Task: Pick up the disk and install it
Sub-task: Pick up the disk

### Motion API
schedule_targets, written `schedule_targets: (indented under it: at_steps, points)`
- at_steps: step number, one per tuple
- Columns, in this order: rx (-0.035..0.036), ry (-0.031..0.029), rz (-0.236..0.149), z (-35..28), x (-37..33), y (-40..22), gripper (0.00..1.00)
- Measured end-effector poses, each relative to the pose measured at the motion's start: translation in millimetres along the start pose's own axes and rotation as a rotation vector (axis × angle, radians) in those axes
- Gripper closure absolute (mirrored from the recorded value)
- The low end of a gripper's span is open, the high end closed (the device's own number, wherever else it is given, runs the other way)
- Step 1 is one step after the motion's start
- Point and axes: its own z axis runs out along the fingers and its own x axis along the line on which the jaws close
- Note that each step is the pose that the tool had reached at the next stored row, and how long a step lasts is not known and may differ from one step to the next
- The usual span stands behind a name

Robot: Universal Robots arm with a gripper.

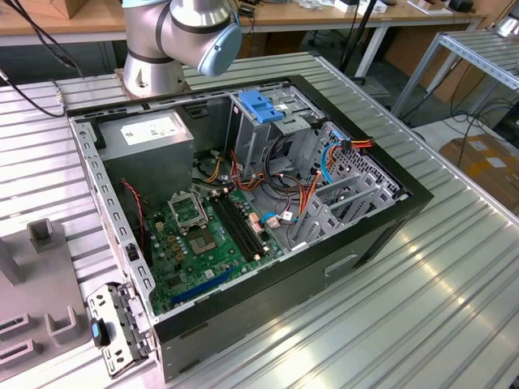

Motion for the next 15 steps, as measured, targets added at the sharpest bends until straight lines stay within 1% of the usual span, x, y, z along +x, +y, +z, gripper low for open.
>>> schedule_targets:
  at_steps: [1, 8, 10, 12, 13, 15]
  points:
    - [0.001, 0.0006, -0.027, 0.3, 0.0, 0.0, 0.89]
    - [0.0058, 0.0042, -0.169, 2.2, 0.0, -0.1, 0.89]
    - [0.0082, 0.0032, -0.202, 2.9, 0.0, -0.1, 0.89]
    - [0.015, -0.0046, -0.216, 4.1, -0.2, 0.1, 0.89]
    - [0.0197, -0.0103, -0.22, 4.7, -0.3, 0.2, 0.89]
    - [0.0261, -0.0177, -0.234, 5.9, -1.0, 1.0, 0.89]
